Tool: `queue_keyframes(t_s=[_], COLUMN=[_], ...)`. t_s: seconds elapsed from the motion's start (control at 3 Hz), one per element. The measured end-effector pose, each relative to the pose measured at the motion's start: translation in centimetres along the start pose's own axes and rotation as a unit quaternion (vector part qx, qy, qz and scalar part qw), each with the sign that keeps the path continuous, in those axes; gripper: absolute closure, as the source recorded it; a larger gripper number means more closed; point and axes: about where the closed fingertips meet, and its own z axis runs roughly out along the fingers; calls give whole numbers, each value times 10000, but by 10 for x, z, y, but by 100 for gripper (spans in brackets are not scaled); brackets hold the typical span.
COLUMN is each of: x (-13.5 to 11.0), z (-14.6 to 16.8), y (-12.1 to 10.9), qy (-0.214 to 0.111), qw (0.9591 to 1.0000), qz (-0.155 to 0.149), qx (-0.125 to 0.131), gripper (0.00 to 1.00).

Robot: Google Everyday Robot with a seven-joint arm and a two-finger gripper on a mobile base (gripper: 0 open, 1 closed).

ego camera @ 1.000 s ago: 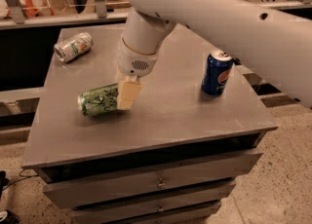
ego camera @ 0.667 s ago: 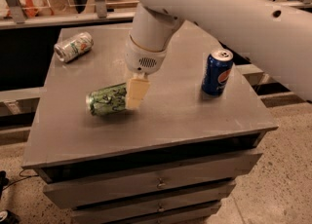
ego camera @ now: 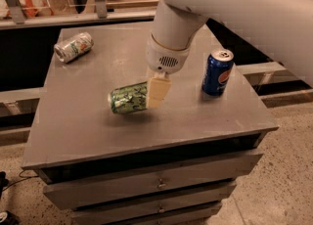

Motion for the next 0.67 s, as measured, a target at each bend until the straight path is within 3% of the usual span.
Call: queue_keyframes(t_s=[0.33,0.67], x=[30,55], z=[-18,-31], y=[9,21], qy=[241,457], qw=[9990,9967], qz=[345,643], qx=[170,176], gripper=[100,100])
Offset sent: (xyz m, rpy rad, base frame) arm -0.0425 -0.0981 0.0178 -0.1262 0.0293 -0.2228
